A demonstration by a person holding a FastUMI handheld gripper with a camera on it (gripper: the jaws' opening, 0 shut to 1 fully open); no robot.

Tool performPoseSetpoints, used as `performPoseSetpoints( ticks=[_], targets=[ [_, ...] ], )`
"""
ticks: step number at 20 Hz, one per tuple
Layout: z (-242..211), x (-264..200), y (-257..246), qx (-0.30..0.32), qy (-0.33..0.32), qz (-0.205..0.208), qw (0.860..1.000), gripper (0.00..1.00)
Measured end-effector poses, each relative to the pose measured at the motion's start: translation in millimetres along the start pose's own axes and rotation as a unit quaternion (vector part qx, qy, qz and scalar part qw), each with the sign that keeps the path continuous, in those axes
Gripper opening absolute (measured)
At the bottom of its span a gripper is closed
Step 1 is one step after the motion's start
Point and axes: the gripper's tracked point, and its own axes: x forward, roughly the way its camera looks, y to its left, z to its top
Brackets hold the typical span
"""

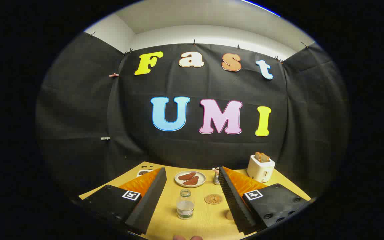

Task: Take the bottle from table, then pour the juice into the cup, finally place the bottle on the coaster

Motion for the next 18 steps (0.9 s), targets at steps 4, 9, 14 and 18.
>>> performPoseSetpoints(
  ticks=[4,9,14,18],
  targets=[
    [3,-9,7,-0.008,-0.004,0.011,1.000,0.96],
    [2,-7,17,-0.007,-0.004,0.024,1.000,0.96],
    [3,-2,14,-0.004,-0.005,0.017,1.000,0.96],
    [0,-1,14,0.002,-0.004,0.012,1.000,0.96]
  ],
)
